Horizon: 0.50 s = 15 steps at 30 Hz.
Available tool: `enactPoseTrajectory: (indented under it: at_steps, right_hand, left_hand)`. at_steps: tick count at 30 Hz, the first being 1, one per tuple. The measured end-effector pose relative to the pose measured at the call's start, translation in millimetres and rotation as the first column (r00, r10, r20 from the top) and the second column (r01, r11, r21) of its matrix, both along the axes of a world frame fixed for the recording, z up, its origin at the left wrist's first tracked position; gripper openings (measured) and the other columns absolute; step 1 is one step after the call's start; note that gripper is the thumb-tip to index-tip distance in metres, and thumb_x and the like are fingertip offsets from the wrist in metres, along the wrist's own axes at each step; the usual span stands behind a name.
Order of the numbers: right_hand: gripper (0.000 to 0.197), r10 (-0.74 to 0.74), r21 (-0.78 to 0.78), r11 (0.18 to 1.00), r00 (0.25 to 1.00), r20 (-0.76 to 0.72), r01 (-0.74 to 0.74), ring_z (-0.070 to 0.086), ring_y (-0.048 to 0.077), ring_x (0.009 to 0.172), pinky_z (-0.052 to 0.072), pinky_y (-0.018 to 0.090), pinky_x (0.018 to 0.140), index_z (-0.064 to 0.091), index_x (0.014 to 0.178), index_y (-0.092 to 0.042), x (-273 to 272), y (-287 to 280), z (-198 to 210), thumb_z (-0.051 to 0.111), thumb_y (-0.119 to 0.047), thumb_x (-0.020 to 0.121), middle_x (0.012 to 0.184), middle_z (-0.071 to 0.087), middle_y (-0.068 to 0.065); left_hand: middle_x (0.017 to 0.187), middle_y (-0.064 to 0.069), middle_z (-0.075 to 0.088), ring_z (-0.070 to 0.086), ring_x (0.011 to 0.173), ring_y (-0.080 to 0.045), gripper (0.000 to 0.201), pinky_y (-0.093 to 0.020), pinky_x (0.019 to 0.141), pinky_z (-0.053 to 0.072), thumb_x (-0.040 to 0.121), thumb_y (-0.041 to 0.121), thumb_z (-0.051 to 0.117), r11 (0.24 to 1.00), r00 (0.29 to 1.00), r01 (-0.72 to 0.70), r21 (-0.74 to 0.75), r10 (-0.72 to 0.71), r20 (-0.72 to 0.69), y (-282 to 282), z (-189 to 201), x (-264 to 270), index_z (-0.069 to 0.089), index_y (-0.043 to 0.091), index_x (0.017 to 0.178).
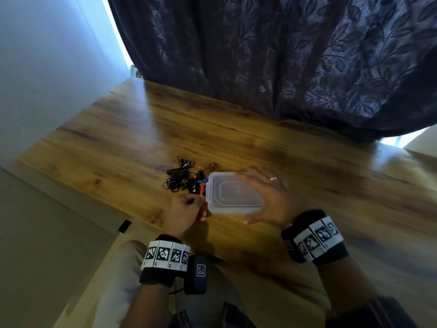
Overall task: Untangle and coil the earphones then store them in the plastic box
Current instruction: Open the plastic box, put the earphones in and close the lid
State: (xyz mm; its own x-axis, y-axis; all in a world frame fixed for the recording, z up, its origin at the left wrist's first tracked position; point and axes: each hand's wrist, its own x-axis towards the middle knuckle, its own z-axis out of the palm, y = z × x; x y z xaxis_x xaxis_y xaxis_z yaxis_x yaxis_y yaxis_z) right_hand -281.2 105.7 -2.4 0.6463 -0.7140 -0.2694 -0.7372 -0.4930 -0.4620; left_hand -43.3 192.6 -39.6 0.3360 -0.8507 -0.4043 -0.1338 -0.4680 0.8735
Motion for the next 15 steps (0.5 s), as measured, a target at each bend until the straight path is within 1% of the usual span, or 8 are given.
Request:
enactPoseTrajectory:
  at_steps: [2, 4, 5, 7, 8, 11, 13, 15]
  right_hand:
    - [0.106, -0.003, -0.007, 1.0, 1.0, 0.03, 0.003, 0.012, 0.022, 0.148, 0.016, 0.059, 0.118, 0.019, 0.148, -0.059, 1.1, -10.8, -1.3, 0.084, -0.059, 0.064, 0.159, 0.021, -0.012]
    - [0.092, -0.016, 0.086, 0.996, 0.989, 0.145, 0.004, 0.033, 0.017, 0.138, 0.035, 0.048, 0.112, 0.035, 0.144, -0.052, -1.8, -20.9, 10.9, 0.083, -0.06, 0.066, 0.149, 0.036, -0.013]
    - [0.082, -0.042, 0.158, 0.987, 0.977, 0.209, 0.009, 0.041, 0.014, 0.132, 0.044, 0.039, 0.105, 0.041, 0.142, -0.049, -3.5, -26.3, 19.6, 0.083, -0.056, 0.071, 0.145, 0.041, -0.014]
    - [0.064, -0.143, 0.255, 0.965, 0.945, 0.295, 0.067, 0.048, 0.009, 0.125, 0.047, 0.02, 0.093, 0.049, 0.136, -0.046, -6.6, -43.4, 32.7, 0.079, -0.044, 0.08, 0.139, 0.046, -0.017]
    - [0.062, -0.211, 0.257, 0.957, 0.933, 0.291, 0.136, 0.049, 0.009, 0.126, 0.047, 0.021, 0.094, 0.05, 0.133, -0.048, -7.6, -57.2, 32.3, 0.079, -0.049, 0.078, 0.139, 0.046, -0.016]
    - [0.091, -0.328, 0.069, 0.942, 0.945, 0.001, 0.327, 0.042, 0.026, 0.136, 0.042, 0.049, 0.107, 0.045, 0.129, -0.054, 0.0, -99.1, 20.0, 0.074, -0.087, 0.049, 0.149, 0.041, -0.002]
    - [0.098, -0.327, -0.006, 0.943, 0.927, -0.185, 0.331, 0.035, 0.036, 0.139, 0.039, 0.055, 0.109, 0.042, 0.134, -0.047, 5.2, -118.4, 7.5, 0.072, -0.088, 0.05, 0.151, 0.034, 0.008]
    - [0.1, -0.297, -0.014, 0.953, 0.919, -0.258, 0.304, 0.037, 0.038, 0.136, 0.039, 0.055, 0.109, 0.04, 0.139, -0.039, 9.7, -128.1, -0.5, 0.073, -0.082, 0.056, 0.15, 0.035, 0.011]
  left_hand:
    - [0.072, -0.008, 0.071, 0.064, 0.059, -0.012, 0.016, -0.021, 0.062, 0.05, 0.101, 0.018, 0.054, 1.0, 1.0, 0.011, -0.011, -0.011, -0.011, -0.5, -2.6, 2.1, 0.069, 0.014, 0.105]
    - [0.072, -0.007, 0.071, 0.065, 0.06, -0.013, 0.017, -0.023, 0.063, 0.051, 0.101, 0.018, 0.054, 1.0, 0.999, 0.013, -0.013, -0.013, -0.031, -1.3, -5.5, 4.0, 0.07, 0.014, 0.105]
    - [0.07, -0.007, 0.071, 0.065, 0.06, -0.014, 0.017, -0.024, 0.064, 0.052, 0.101, 0.018, 0.055, 1.0, 0.999, 0.011, -0.015, -0.011, -0.044, -1.6, -7.4, 4.9, 0.071, 0.013, 0.104]
    - [0.068, -0.005, 0.07, 0.064, 0.061, -0.016, 0.019, -0.027, 0.067, 0.054, 0.101, 0.019, 0.055, 1.0, 0.998, 0.017, -0.023, -0.018, -0.054, -1.5, -9.7, 5.2, 0.072, 0.011, 0.103]
    - [0.068, -0.005, 0.07, 0.065, 0.062, -0.017, 0.019, -0.028, 0.069, 0.055, 0.101, 0.019, 0.054, 0.999, 0.998, 0.028, -0.022, -0.029, -0.051, -1.0, -10.0, 4.8, 0.072, 0.011, 0.103]
    - [0.073, -0.006, 0.07, 0.065, 0.066, -0.017, 0.018, -0.029, 0.069, 0.057, 0.101, 0.017, 0.054, 0.998, 0.996, 0.054, -0.03, -0.056, -0.076, 1.9, -9.3, 4.0, 0.072, 0.013, 0.099]
    - [0.077, -0.006, 0.069, 0.064, 0.065, -0.013, 0.017, -0.024, 0.063, 0.057, 0.1, 0.017, 0.055, 0.997, 0.993, 0.071, -0.026, -0.073, -0.088, 3.1, -5.7, 3.7, 0.071, 0.015, 0.094]
    - [0.075, -0.005, 0.068, 0.063, 0.059, -0.008, 0.017, -0.018, 0.058, 0.055, 0.099, 0.019, 0.057, 0.994, 0.992, 0.108, -0.014, -0.109, -0.059, 3.9, -2.4, 3.9, 0.071, 0.013, 0.092]
